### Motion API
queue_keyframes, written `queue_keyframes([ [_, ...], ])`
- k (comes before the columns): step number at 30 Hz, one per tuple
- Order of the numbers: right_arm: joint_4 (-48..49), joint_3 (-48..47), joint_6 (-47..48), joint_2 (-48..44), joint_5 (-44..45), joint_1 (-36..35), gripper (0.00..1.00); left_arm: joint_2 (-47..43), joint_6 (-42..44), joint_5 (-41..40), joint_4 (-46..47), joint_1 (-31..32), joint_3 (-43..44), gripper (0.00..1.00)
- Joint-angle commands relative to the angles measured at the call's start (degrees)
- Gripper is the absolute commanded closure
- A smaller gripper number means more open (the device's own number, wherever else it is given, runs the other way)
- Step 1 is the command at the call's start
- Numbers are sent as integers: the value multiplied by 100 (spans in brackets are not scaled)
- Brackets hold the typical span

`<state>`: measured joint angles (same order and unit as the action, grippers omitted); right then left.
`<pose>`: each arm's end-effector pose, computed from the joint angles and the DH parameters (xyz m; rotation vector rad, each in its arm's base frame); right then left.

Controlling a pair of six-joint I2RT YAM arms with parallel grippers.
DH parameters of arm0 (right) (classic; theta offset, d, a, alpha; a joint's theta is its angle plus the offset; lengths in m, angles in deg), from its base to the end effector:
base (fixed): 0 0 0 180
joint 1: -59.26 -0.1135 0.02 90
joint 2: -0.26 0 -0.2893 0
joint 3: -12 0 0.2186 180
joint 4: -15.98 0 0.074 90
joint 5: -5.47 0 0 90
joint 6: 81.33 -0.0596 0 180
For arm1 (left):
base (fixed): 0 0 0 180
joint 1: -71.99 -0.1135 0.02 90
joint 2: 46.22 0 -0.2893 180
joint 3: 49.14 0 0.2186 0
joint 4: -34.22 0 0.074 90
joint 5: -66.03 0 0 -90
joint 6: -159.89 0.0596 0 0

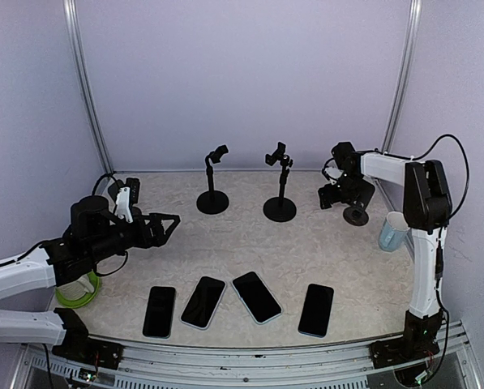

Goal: Place the phone on the phone stand
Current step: Move the phone stand to the corner of the board, then pick up the phone from the center of the board.

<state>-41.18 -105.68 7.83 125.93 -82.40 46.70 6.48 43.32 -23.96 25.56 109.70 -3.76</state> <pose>0.4507 0.0982 0.1969 -0.2653 2.6935 0.0196 0.1503 -0.1162 0.2790 0.1868 1.9140 -0.7713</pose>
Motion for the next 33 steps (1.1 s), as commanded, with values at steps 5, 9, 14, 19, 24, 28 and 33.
queue_keyframes([
  [5, 35, 9, 126, -839, -326, -282, 10, -30, -58, 47, 99, 34, -76, 1],
  [9, 150, 136, -14, -1261, -339, -444, 8, 15, -111, 34, 92, 39, -68, 1],
  [14, 794, 1113, -280, -2130, -489, -633, 3, 9, -122, -26, 2, 47, -62, 1],
  [19, 1468, 2333, -623, -2943, -731, -753, 0, 59, -132, -69, -75, 73, -74, 1],
  [24, 1648, 2934, -762, -3455, -569, -1038, 0, 137, -143, -77, -81, 95, -116, 1],
  [28, 1692, 3312, -840, -3726, -483, -1291, 0, 177, -159, -103, -104, 120, -138, 1],
  [33, 1702, 3700, -890, -3899, -483, -1616, 0, 229, -174, -116, -252, 163, -170, 1],
])
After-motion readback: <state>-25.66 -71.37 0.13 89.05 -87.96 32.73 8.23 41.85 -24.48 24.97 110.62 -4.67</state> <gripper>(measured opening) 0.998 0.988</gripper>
